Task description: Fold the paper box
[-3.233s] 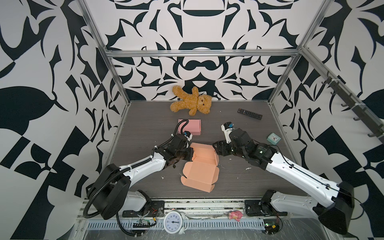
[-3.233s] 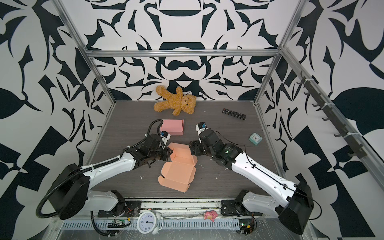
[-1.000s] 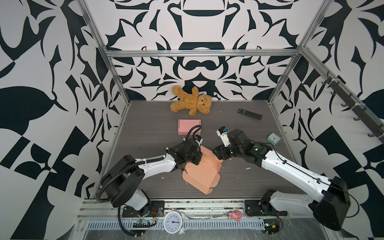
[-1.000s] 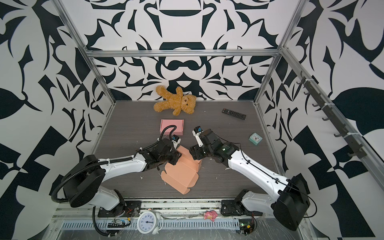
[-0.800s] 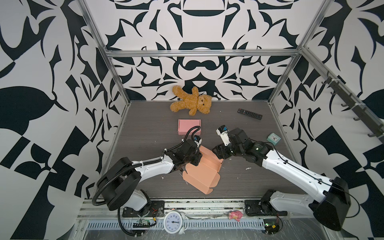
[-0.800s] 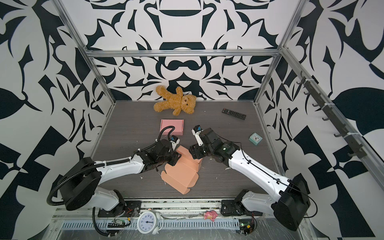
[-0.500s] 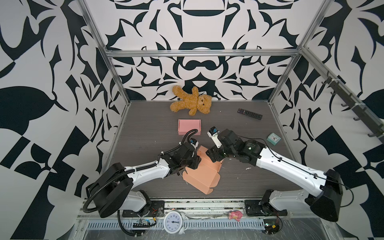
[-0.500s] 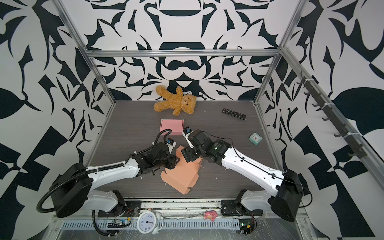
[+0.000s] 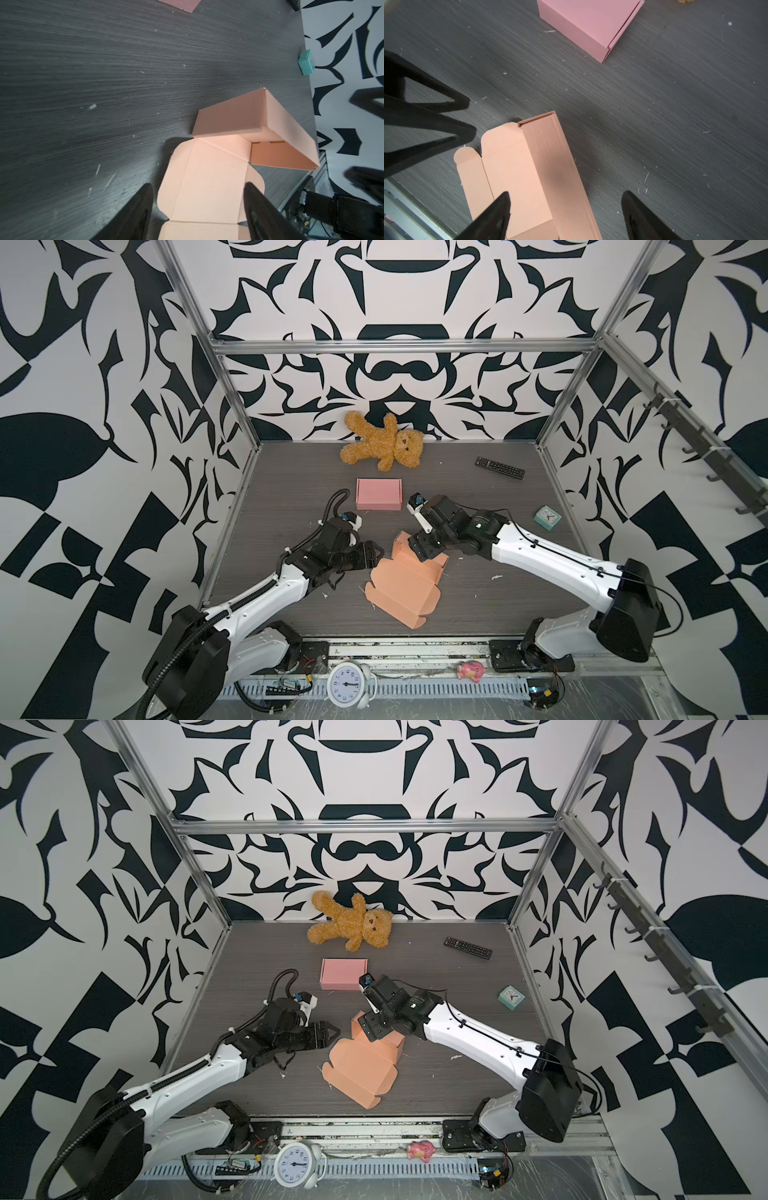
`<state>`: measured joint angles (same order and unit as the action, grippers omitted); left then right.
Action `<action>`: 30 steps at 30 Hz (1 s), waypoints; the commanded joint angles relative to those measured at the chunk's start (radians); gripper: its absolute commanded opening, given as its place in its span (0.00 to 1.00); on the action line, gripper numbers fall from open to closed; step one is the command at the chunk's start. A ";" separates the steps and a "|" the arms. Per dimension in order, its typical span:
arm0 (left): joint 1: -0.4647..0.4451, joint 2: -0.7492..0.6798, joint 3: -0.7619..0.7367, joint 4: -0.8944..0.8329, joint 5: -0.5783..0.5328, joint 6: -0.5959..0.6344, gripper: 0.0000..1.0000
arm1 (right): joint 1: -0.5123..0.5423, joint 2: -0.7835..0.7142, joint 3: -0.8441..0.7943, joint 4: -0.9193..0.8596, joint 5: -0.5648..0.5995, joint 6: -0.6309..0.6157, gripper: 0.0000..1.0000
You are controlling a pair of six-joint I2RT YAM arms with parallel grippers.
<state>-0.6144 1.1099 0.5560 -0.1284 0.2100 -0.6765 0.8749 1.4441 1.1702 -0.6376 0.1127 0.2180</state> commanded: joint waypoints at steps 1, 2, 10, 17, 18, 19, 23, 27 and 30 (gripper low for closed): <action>0.010 -0.032 0.056 -0.080 0.060 0.018 0.74 | 0.016 0.022 0.051 -0.016 0.023 -0.006 0.85; 0.011 -0.043 0.068 -0.090 0.058 0.024 0.74 | 0.017 0.033 0.054 -0.017 0.028 -0.006 0.85; 0.034 -0.108 0.125 -0.180 0.026 0.028 0.74 | 0.018 0.116 0.066 -0.031 0.048 -0.021 0.79; 0.034 -0.134 0.140 -0.208 0.009 0.029 0.74 | 0.018 0.170 0.063 -0.021 0.045 -0.045 0.79; 0.035 -0.133 0.139 -0.206 0.008 0.029 0.74 | 0.018 0.176 0.061 -0.018 0.045 -0.045 0.79; 0.035 -0.130 0.140 -0.205 0.006 0.028 0.74 | 0.019 0.179 0.059 -0.014 0.045 -0.045 0.79; 0.036 -0.118 0.138 -0.200 0.008 0.020 0.74 | 0.016 0.180 0.030 0.020 0.041 -0.033 0.78; 0.036 -0.128 0.134 -0.199 0.004 0.020 0.74 | 0.007 0.190 0.018 0.033 0.035 -0.021 0.76; 0.036 -0.134 0.128 -0.200 -0.001 0.021 0.74 | -0.008 0.183 0.000 0.059 0.000 -0.014 0.74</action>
<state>-0.5827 0.9901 0.6697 -0.3130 0.2230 -0.6548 0.8795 1.6432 1.1854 -0.6094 0.1326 0.1879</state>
